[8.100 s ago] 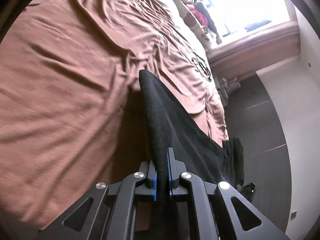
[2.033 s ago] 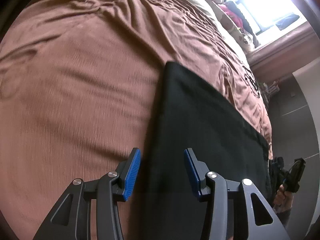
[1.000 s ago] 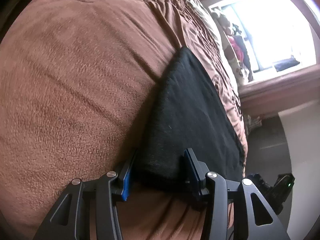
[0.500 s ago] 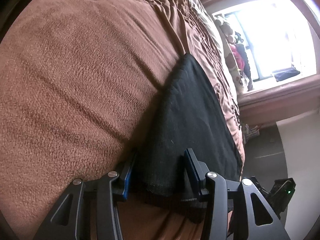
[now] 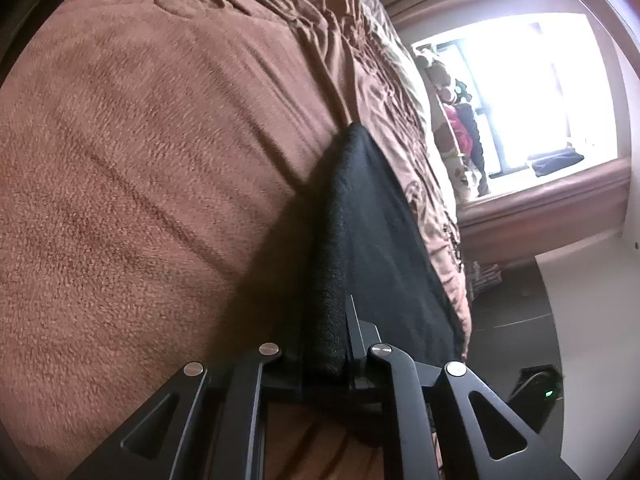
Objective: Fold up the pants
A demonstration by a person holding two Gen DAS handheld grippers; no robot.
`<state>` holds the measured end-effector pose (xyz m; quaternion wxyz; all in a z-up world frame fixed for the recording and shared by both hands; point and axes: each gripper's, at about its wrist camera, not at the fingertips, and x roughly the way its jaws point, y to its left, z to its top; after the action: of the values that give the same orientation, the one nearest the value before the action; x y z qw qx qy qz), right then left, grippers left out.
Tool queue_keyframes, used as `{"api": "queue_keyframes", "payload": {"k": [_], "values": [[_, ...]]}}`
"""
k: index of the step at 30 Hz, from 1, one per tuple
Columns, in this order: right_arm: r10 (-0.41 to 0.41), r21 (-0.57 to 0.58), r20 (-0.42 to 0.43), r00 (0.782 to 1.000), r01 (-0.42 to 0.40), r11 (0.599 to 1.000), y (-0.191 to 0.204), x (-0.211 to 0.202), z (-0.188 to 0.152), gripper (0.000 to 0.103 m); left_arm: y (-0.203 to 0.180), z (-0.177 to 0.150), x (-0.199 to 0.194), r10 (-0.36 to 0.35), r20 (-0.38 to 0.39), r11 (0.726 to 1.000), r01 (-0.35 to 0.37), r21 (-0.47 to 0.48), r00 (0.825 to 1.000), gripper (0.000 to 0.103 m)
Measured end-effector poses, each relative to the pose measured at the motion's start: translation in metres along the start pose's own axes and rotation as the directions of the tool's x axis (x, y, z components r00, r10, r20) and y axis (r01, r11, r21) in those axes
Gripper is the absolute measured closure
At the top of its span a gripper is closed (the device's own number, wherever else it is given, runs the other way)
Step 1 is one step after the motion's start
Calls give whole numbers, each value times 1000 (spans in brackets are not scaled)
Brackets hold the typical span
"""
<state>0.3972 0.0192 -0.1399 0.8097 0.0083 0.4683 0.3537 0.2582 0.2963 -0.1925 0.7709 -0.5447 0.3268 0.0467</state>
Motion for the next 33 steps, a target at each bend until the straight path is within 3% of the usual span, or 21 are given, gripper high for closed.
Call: {"api": "queue_keyframes", "payload": {"k": [6, 13, 19, 25, 33], "values": [[-51, -23, -89, 995, 49, 999, 10, 23, -18, 95, 0, -5, 0, 0, -17, 1000, 0, -27, 1000, 88], [-70, -86, -125, 990, 59, 995, 29, 27, -41, 96, 4, -14, -2, 10, 12, 998, -9, -54, 1000, 87], [-70, -72, -159, 985, 59, 996, 27, 23, -43, 100, 3, -24, -1, 14, 79, 998, -10, -60, 997, 87], [-54, -60, -90, 994, 48, 997, 30, 7, -19, 100, 2, -27, -6, 5, 113, 998, 2, -62, 994, 87], [-99, -43, -122, 988, 95, 995, 20, 48, 4, 100, -7, -29, -4, 25, 117, 999, -19, -46, 993, 87]]}}
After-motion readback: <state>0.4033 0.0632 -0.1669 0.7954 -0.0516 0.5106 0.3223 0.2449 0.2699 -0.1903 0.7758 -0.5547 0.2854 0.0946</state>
